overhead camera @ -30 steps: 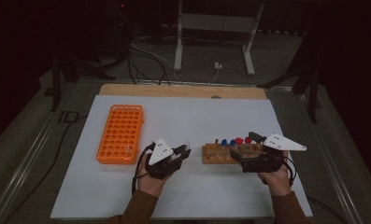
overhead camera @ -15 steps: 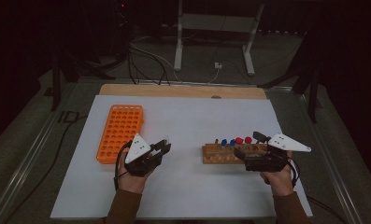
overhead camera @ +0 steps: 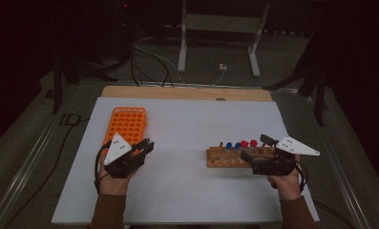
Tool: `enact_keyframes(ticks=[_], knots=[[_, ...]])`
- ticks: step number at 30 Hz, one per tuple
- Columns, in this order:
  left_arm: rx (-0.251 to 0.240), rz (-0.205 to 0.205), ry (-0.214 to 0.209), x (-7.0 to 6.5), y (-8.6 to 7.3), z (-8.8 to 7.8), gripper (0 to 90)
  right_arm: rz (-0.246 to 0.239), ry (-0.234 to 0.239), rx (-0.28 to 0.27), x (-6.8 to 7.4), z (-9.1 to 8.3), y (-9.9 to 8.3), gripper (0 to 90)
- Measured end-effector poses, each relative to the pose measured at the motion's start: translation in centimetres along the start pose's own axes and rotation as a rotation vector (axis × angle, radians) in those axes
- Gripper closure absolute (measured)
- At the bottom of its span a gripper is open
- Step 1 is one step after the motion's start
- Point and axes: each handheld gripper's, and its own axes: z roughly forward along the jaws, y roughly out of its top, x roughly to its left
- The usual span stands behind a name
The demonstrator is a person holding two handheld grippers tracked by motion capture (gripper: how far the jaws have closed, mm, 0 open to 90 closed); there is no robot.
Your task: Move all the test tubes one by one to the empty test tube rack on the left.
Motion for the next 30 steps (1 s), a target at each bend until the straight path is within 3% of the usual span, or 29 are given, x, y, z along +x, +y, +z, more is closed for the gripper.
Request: enact_keyframes(ticks=[21,30], knots=[[0.006,-0.063,0.134,4.1,-1.2,-3.7,76.4,0.009,-0.008,-0.008,-0.2,-0.2,0.0,0.1],[0.029,-0.068,0.181,5.2,-3.3,-2.9,76.3,0.008,-0.008,-0.007,-0.1,-0.2,0.0,0.1]])
